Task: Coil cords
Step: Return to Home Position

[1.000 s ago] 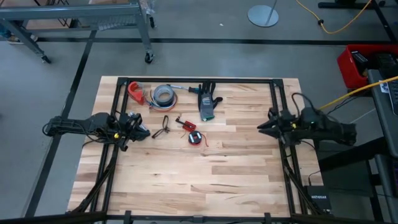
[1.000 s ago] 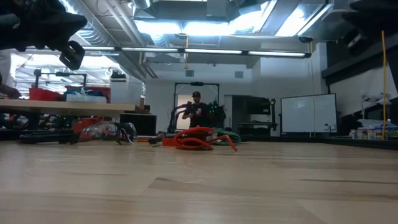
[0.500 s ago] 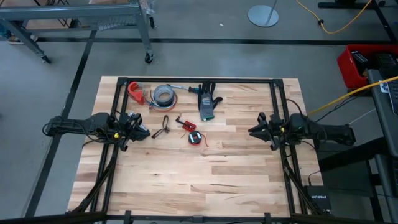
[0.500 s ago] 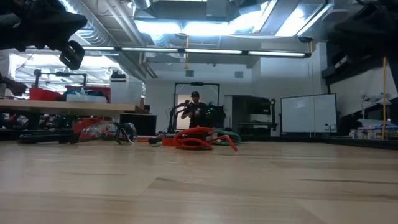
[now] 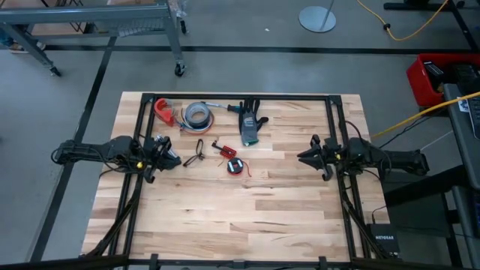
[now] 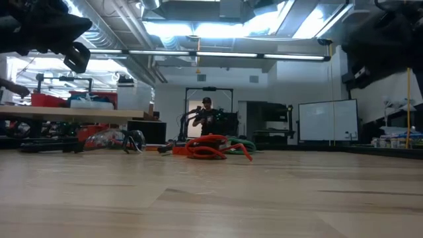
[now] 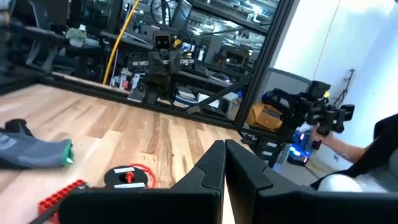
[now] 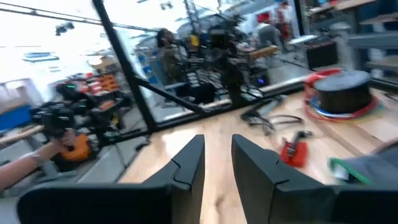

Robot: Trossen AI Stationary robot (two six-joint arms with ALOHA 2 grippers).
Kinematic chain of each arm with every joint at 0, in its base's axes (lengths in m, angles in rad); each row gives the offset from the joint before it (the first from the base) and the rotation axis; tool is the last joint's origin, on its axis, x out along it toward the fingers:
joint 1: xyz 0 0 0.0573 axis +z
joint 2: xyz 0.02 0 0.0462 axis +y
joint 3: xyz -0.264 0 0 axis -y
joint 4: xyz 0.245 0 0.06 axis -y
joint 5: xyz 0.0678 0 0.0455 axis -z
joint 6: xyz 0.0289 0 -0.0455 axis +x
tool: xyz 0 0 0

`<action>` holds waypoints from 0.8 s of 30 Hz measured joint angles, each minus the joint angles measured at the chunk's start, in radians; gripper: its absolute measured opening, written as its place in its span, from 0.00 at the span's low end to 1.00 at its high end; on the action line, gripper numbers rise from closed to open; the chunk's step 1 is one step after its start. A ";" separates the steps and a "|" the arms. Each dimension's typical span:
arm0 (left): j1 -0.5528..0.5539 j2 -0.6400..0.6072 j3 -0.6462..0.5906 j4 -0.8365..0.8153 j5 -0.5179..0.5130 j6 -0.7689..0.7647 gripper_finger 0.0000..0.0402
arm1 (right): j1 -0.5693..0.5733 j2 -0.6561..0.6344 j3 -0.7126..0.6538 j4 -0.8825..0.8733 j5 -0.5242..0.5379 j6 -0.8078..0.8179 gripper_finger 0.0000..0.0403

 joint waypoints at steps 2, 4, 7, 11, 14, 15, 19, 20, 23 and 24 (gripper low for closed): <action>0.000 0.000 0.000 -0.014 0.000 0.037 0.01 | 0.000 0.000 0.000 -0.033 0.043 -0.003 0.21; 0.000 0.000 0.000 -0.049 0.000 0.059 0.01 | 0.000 0.002 -0.001 -0.052 0.091 -0.008 0.21; 0.000 0.000 0.000 -0.074 0.000 0.063 0.01 | 0.000 0.005 -0.001 -0.059 0.131 -0.028 0.21; 0.000 0.000 0.000 -0.135 0.000 0.070 0.01 | 0.000 0.007 -0.001 -0.061 0.137 -0.050 0.21; 0.000 0.005 0.001 -0.139 -0.011 0.100 0.01 | 0.000 0.008 -0.002 -0.062 0.138 -0.050 0.21; 0.000 0.006 0.001 -0.139 -0.012 0.113 0.01 | 0.000 0.009 -0.002 -0.062 0.138 -0.050 0.21; 0.000 0.006 0.001 -0.143 -0.027 0.161 0.01 | 0.000 0.009 -0.003 -0.063 0.139 -0.050 0.21; 0.000 0.006 0.002 -0.143 -0.027 0.176 0.01 | 0.000 0.009 -0.003 -0.063 0.139 -0.050 0.21; 0.000 0.006 0.002 -0.144 -0.028 0.214 0.01 | 0.000 0.008 -0.003 -0.063 0.138 -0.051 0.21; 0.000 0.006 0.002 -0.144 -0.028 0.216 0.01 | 0.000 0.008 -0.003 -0.063 0.137 -0.051 0.21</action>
